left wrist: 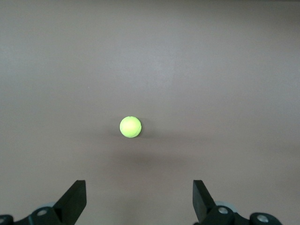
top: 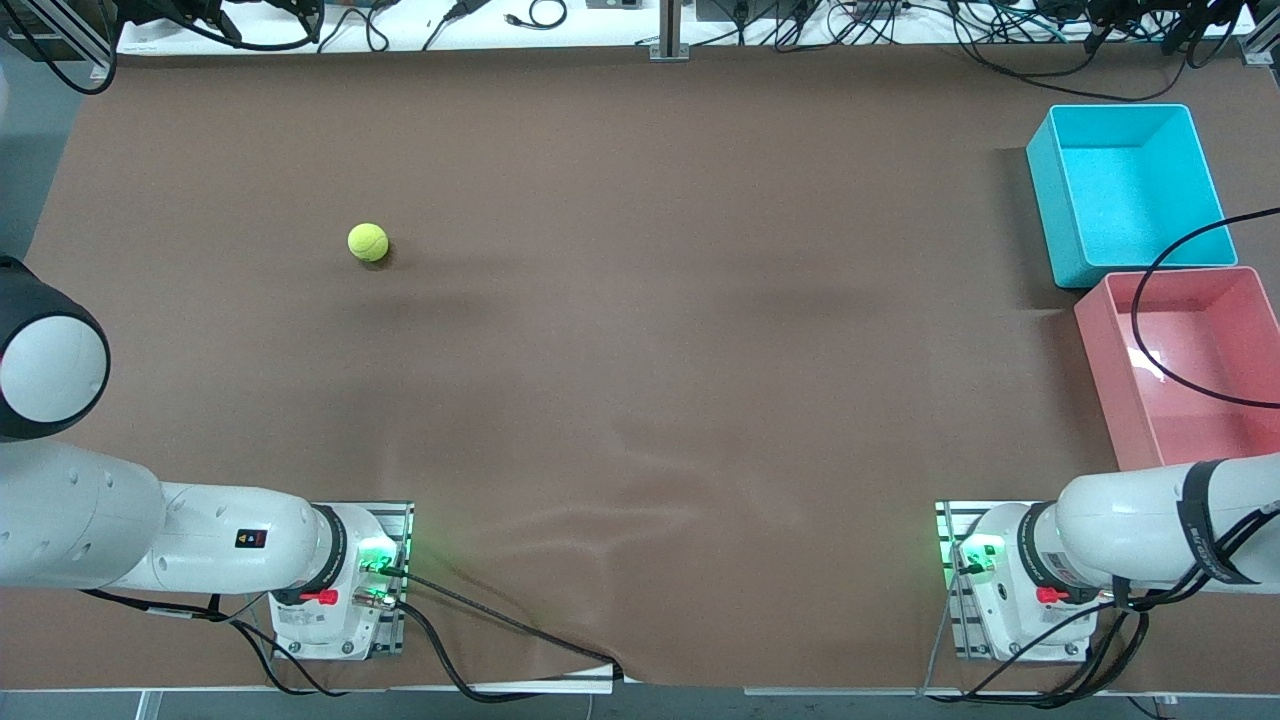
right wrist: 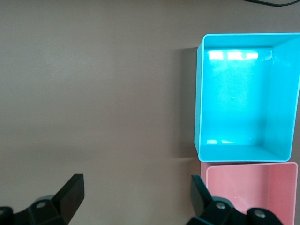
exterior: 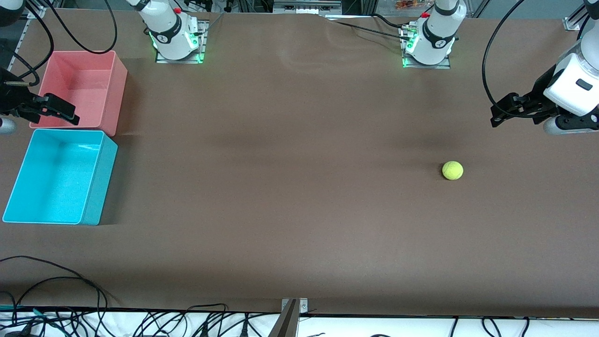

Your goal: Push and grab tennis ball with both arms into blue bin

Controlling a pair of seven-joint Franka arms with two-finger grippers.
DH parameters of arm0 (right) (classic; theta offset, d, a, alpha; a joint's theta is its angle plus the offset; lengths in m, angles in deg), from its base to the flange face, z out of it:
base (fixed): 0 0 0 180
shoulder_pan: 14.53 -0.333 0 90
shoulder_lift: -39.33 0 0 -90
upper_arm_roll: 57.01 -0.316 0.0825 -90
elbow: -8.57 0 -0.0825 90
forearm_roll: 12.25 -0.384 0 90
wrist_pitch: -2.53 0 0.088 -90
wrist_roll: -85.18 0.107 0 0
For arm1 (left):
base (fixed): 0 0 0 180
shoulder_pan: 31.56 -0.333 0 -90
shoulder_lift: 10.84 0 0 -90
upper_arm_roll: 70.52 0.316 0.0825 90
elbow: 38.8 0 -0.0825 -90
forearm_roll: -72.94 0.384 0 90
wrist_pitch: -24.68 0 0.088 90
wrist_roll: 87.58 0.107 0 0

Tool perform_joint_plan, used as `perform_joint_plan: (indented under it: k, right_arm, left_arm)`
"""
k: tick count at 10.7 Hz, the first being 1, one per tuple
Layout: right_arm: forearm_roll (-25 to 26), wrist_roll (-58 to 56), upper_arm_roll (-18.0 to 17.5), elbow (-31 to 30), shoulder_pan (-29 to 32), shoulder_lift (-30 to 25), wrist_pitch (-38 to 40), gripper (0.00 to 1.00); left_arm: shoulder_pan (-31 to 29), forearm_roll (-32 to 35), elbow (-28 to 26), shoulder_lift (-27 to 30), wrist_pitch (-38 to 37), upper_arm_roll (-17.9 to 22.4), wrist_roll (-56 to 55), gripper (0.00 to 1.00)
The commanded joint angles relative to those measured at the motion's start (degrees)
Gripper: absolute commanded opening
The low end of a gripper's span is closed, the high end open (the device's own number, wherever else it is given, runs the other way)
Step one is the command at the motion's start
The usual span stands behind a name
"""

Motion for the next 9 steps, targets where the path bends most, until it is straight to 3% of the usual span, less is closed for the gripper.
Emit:
perform_joint_plan:
  k: [1,9]
  right_arm:
    - [0.6,-0.8,0.0,1.6,0.2,0.4,1.2,1.00]
    - [0.5,-0.9,0.0,1.6,0.2,0.5,1.2,1.00]
  left_arm:
    - [0.3,1.6,1.9,-0.9,-1.2,-0.1,-0.4,1.00]
    - [0.2,1.7,2.0,-0.8,-2.7,-1.8,-0.4,1.00]
